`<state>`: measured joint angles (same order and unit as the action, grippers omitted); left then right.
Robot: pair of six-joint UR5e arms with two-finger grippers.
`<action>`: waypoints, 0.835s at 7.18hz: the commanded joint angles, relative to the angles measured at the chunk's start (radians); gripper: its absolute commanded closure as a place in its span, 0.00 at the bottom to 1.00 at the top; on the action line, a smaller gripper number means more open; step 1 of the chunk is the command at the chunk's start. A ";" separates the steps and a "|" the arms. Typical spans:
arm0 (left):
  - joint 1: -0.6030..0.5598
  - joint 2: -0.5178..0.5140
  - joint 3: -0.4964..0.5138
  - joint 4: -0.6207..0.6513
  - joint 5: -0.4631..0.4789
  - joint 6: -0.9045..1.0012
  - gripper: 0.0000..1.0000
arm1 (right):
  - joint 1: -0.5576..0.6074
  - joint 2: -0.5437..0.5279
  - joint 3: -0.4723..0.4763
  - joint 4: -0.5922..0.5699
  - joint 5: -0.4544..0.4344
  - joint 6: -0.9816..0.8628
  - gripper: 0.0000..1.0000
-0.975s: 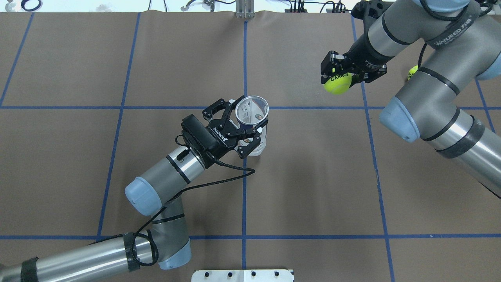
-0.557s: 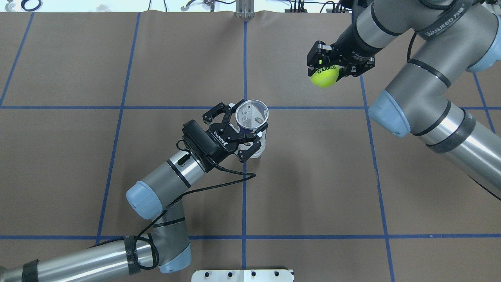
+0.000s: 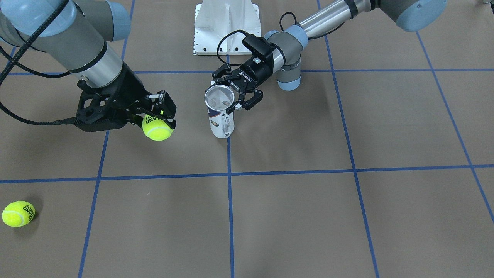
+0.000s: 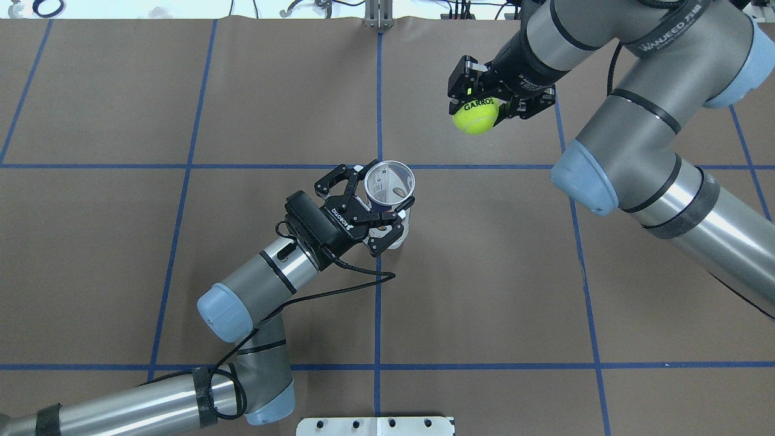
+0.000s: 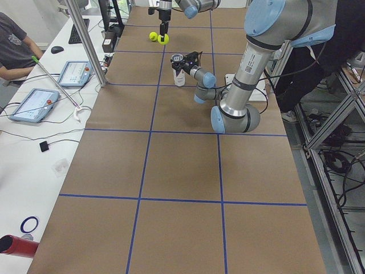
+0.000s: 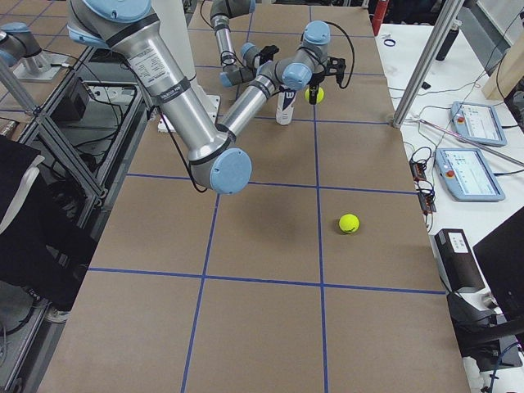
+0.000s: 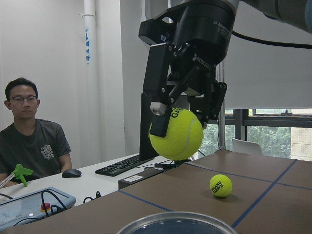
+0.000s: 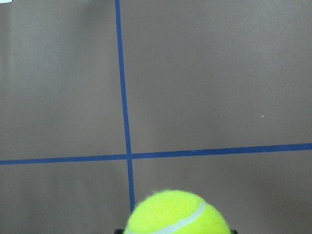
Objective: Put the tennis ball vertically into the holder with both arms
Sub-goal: 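Lower the ball into the can opening with the right gripper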
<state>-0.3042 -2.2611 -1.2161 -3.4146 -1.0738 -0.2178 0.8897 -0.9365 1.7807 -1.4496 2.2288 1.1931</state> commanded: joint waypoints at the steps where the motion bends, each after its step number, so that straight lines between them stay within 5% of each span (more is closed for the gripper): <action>1: 0.000 0.002 0.001 0.000 0.000 0.000 0.16 | -0.012 0.005 0.011 0.000 0.000 0.025 1.00; 6: 0.001 0.002 0.001 -0.003 0.000 0.000 0.12 | -0.058 0.022 0.039 0.000 -0.005 0.060 1.00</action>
<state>-0.3030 -2.2596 -1.2149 -3.4181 -1.0738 -0.2178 0.8441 -0.9147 1.8153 -1.4496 2.2256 1.2525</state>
